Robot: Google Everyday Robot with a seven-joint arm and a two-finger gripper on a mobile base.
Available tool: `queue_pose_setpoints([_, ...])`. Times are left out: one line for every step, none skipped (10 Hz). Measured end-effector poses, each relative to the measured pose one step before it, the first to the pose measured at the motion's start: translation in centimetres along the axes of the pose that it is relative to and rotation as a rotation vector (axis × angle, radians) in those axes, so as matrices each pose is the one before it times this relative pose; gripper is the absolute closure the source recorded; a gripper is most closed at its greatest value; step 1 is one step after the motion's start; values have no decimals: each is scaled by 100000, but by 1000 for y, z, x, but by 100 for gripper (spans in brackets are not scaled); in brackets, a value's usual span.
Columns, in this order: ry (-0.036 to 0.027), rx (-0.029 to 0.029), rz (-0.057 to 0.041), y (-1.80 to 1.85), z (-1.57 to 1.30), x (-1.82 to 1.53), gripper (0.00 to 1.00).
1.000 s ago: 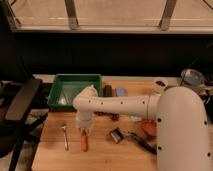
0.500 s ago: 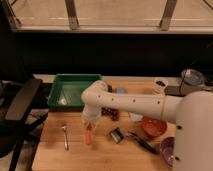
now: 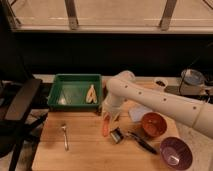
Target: Place pepper in purple bowl
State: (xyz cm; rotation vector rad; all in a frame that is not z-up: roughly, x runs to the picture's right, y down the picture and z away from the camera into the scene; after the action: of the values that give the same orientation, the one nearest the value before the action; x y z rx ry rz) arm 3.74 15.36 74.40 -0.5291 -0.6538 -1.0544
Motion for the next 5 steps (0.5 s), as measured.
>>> queue_pose_setpoints([943, -54, 4998, 2677, -1345, 570, 100])
queue_pose_setpoints([624, -32, 4553, 2327, -1080, 547, 100])
queue_pose_setpoints([-15, -608, 3091, 1733, -562, 302, 100])
queue_pose_setpoints([25, 115, 1148, 540, -231, 131, 100])
queue_pose_setpoints([42, 170, -227, -162, 30, -3, 100])
